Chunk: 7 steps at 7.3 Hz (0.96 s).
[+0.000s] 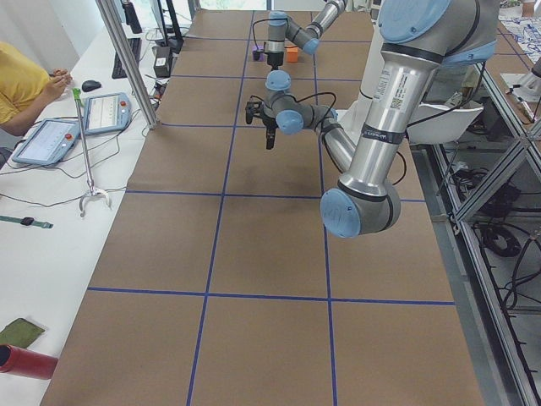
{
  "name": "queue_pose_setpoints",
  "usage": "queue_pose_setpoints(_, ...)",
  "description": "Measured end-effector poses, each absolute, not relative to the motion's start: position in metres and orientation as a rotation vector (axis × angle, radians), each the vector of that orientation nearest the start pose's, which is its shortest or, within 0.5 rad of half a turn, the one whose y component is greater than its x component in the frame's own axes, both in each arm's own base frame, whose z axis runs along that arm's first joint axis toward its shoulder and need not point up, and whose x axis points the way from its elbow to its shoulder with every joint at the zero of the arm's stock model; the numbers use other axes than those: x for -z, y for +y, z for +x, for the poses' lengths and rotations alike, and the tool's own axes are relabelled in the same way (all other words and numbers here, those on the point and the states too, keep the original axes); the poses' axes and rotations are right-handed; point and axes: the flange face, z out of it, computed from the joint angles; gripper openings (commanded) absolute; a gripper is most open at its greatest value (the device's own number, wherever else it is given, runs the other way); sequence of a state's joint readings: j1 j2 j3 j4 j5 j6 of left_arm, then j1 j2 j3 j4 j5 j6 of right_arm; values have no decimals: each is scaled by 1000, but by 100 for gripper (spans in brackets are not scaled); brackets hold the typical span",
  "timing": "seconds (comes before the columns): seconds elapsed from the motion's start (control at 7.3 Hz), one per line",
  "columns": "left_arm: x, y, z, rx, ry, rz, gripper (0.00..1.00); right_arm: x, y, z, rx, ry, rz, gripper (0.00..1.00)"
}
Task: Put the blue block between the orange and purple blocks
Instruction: 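Lower the right gripper onto the light blue cube and grasp it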
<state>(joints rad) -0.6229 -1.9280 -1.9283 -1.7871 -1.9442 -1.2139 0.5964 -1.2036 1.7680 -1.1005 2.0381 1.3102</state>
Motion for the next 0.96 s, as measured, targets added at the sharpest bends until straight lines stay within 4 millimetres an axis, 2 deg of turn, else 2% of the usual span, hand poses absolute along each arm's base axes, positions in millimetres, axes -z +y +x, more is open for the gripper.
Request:
queue_pose_setpoints(0.14, -281, -417, 414, 71, 970, 126, 100, -303, -411, -469, -53, -1075, 55, 100)
queue_pose_setpoints(0.41, -285, -418, 416, 74, 962, 122, 100, -305, -396, -492, 23, -1013, 155, 100)
queue_pose_setpoints(0.96, -290, -418, 420, 74, 953, 114, 100, -300, -395, -515, 154, -940, 245, 100)
